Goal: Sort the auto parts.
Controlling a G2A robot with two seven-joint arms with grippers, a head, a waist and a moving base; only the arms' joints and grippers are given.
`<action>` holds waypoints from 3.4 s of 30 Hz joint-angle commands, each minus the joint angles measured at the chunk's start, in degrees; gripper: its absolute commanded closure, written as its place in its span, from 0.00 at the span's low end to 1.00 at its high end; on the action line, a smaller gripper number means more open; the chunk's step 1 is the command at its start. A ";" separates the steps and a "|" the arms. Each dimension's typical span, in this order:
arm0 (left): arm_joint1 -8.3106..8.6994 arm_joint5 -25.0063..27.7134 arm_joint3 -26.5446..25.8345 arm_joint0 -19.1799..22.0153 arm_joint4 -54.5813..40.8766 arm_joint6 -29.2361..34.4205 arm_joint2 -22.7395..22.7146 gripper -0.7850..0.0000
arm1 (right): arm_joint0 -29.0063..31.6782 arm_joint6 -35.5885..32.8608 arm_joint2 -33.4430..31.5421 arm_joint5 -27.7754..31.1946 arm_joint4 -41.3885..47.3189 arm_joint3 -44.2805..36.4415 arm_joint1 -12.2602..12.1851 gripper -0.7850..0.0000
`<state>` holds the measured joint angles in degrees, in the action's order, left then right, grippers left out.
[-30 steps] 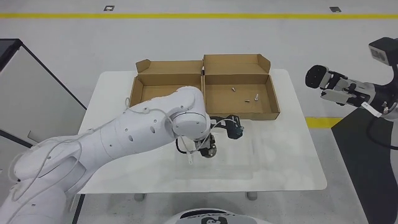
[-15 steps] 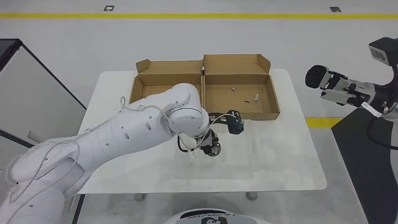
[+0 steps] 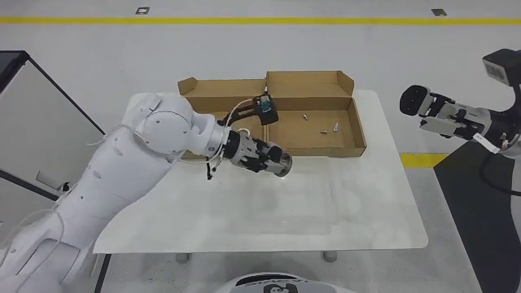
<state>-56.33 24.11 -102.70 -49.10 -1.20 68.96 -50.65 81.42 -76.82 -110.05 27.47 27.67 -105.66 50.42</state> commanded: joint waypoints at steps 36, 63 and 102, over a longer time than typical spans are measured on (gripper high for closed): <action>-1.44 33.89 -5.90 0.51 -49.52 -22.65 -1.58 1.00 | 0.00 0.00 0.00 0.00 0.00 0.00 0.00 0.00; -4.80 33.89 -10.82 -4.62 -66.70 -23.19 -3.57 1.00 | 0.00 0.00 0.00 0.00 0.00 0.00 0.00 0.00; -11.92 25.48 -9.74 -8.91 -76.26 -14.26 -10.02 1.00 | 0.00 0.00 0.00 0.00 0.00 0.00 0.00 0.00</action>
<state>-67.99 50.50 -112.94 -57.88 -78.10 53.81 -59.87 81.42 -76.82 -110.05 27.47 27.67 -105.66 50.42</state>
